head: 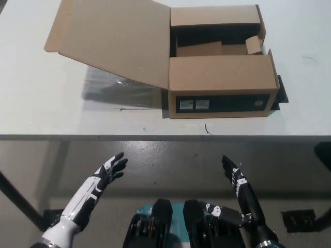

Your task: A small storge box is placed at the center of the table and the robot uses its left hand to push the lid and close it

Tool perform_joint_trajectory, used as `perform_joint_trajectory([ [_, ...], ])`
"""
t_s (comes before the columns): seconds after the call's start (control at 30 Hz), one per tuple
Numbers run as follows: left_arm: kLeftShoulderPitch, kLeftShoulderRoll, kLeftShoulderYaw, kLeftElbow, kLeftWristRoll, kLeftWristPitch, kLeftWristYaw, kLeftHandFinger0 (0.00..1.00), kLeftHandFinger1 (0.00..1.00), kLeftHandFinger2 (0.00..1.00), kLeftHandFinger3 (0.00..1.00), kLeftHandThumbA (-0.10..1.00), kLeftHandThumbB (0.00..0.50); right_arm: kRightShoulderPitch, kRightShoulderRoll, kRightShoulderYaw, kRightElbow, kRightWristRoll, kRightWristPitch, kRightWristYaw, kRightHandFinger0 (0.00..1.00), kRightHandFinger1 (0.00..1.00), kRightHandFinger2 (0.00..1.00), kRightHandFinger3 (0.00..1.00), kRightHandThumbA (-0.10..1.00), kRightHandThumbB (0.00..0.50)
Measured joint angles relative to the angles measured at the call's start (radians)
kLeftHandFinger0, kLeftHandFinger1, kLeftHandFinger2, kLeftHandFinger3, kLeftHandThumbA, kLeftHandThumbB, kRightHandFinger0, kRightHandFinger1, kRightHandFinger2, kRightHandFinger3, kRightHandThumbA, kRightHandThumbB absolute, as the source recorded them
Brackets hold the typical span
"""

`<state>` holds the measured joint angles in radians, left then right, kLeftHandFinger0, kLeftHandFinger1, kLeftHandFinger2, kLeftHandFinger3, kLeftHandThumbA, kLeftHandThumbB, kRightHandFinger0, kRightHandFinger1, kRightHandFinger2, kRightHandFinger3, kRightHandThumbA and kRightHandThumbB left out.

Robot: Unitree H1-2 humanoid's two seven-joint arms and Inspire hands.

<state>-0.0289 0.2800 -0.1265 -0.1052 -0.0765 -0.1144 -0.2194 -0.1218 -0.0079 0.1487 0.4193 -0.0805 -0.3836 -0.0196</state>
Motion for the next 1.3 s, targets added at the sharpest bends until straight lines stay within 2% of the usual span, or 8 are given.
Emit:
perform_joint_trajectory([
  [0.3, -0.011, -0.001, 0.016, -0.055, -0.182, 0.081, -0.034, 1.00, 1.00, 1.00, 1.00, 1.00, 0.336, 0.006, 0.000, -0.001, 0.013, 0.000, 0.001, 0.000, 1.00, 1.00, 1.00, 1.00, 1.00, 0.334],
  [0.57, -0.056, -0.010, 0.056, -0.049, -0.331, 0.153, -0.037, 1.00, 1.00, 1.00, 1.00, 1.00, 0.344, 0.018, 0.000, -0.001, 0.014, 0.000, 0.001, 0.000, 1.00, 1.00, 1.00, 1.00, 1.00, 0.341],
  [0.83, -0.117, -0.064, 0.130, -0.020, -0.487, 0.227, -0.036, 1.00, 1.00, 1.00, 1.00, 1.00, 0.345, 0.035, 0.000, -0.001, 0.014, -0.001, 0.001, 0.000, 1.00, 1.00, 1.00, 1.00, 1.00, 0.328],
  [1.13, -0.195, -0.134, 0.236, 0.060, -0.650, 0.304, -0.034, 1.00, 1.00, 1.00, 1.00, 1.00, 0.362, 0.045, 0.001, -0.001, 0.014, -0.001, 0.001, 0.000, 1.00, 1.00, 1.00, 1.00, 1.00, 0.333],
  [1.3, -0.256, -0.175, 0.314, 0.137, -0.757, 0.367, -0.034, 1.00, 1.00, 1.00, 1.00, 1.00, 0.354, 0.046, 0.001, -0.001, 0.013, -0.001, 0.000, 0.000, 1.00, 1.00, 1.00, 1.00, 1.00, 0.333],
])
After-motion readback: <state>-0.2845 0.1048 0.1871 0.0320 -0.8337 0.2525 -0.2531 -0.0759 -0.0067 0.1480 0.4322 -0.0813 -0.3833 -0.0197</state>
